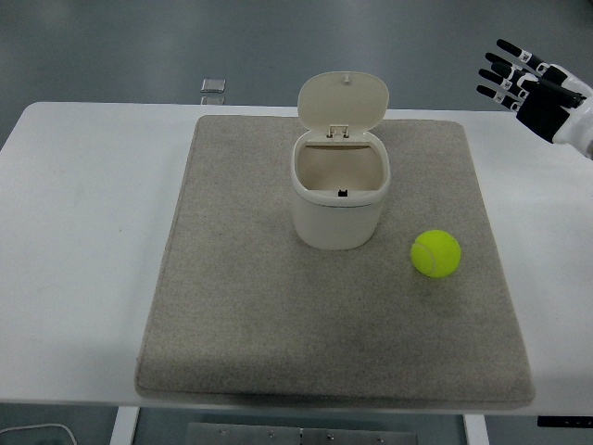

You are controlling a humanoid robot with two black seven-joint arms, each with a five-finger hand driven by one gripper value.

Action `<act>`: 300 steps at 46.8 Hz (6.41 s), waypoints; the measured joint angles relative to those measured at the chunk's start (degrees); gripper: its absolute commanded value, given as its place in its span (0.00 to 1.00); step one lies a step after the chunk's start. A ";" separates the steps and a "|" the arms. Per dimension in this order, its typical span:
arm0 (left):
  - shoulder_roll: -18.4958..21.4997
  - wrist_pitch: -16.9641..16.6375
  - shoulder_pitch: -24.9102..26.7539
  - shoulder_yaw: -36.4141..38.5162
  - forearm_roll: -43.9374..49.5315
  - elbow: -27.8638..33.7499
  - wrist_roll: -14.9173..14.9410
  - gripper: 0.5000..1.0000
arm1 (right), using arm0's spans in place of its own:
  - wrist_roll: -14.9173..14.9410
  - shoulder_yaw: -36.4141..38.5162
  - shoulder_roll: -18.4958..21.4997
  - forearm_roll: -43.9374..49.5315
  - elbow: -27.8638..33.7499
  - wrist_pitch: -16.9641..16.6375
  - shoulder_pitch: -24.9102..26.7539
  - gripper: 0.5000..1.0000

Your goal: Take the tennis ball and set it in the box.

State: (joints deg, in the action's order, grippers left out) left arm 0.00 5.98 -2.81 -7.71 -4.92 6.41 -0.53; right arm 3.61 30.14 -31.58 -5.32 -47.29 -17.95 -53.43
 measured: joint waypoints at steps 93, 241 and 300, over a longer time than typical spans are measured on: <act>0.00 0.00 0.17 0.16 0.00 0.00 0.00 0.98 | 11.58 -0.17 -4.76 39.10 -0.09 -10.83 -0.17 0.82; 0.00 0.00 0.17 0.16 0.00 0.00 0.00 0.98 | 26.71 -6.67 -11.40 81.35 -20.63 3.89 11.51 0.32; 0.00 0.00 0.17 0.16 0.00 0.00 0.00 0.98 | 21.29 8.66 -7.16 71.40 -25.15 -7.91 2.33 0.03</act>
State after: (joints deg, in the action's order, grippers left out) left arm 0.00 5.97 -2.64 -7.56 -4.92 6.42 -0.52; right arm 24.90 38.80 -38.73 66.07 -72.43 -25.86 -51.11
